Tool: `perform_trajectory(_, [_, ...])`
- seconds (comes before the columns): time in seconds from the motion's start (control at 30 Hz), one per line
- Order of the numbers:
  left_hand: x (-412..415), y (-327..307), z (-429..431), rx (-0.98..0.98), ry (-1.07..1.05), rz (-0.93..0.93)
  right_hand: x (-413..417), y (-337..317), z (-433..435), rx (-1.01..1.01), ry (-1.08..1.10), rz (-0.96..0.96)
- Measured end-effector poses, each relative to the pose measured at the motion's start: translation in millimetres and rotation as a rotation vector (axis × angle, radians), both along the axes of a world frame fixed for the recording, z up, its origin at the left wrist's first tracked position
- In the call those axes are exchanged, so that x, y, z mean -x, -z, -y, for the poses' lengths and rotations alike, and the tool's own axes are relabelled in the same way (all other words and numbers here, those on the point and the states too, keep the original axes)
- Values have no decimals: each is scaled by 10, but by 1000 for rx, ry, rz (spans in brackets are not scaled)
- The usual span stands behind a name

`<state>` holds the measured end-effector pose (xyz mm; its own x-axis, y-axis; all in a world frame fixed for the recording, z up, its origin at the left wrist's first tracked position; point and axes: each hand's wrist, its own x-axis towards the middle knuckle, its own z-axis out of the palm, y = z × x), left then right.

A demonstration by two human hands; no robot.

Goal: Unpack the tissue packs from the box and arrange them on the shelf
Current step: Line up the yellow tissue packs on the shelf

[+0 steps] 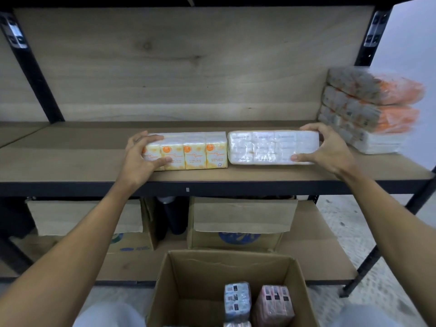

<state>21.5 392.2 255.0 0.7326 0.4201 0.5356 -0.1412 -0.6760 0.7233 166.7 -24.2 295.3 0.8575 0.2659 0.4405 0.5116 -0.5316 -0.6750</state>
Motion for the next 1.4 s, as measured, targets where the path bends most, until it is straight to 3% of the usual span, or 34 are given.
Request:
perform_trajectory(0.13, [5, 5, 16, 5, -2, -18, 91, 57, -10, 144, 57, 146])
perform_trajectory(0.33, [26, 12, 40, -1, -14, -11, 115, 130, 0, 130, 47, 155])
perform_trajectory(0.4, [29, 13, 55, 7, -17, -12, 105, 104, 1, 57, 26, 98])
perform_trajectory(0.5, [43, -1, 62, 11, -9, -18, 10, 36, -18, -151, -58, -133])
perform_trajectory(0.6, [48, -18, 50, 9, -8, -30, -117, -26, -21, -66, -111, -321])
perform_trajectory(0.7, [43, -19, 42, 15, -2, -33, -173, -79, 0, -10, -125, -365])
perform_trajectory(1.03, [3, -44, 11, 26, 9, -31, -132, 110, -41, -216, -3, -84])
perform_trajectory(1.2, [-18, -48, 12, 25, 10, -5, -113, 217, -100, -127, 81, 73])
perform_trajectory(1.4, [-34, -27, -6, 23, 30, -6, -79, 330, -128, -86, 37, 68])
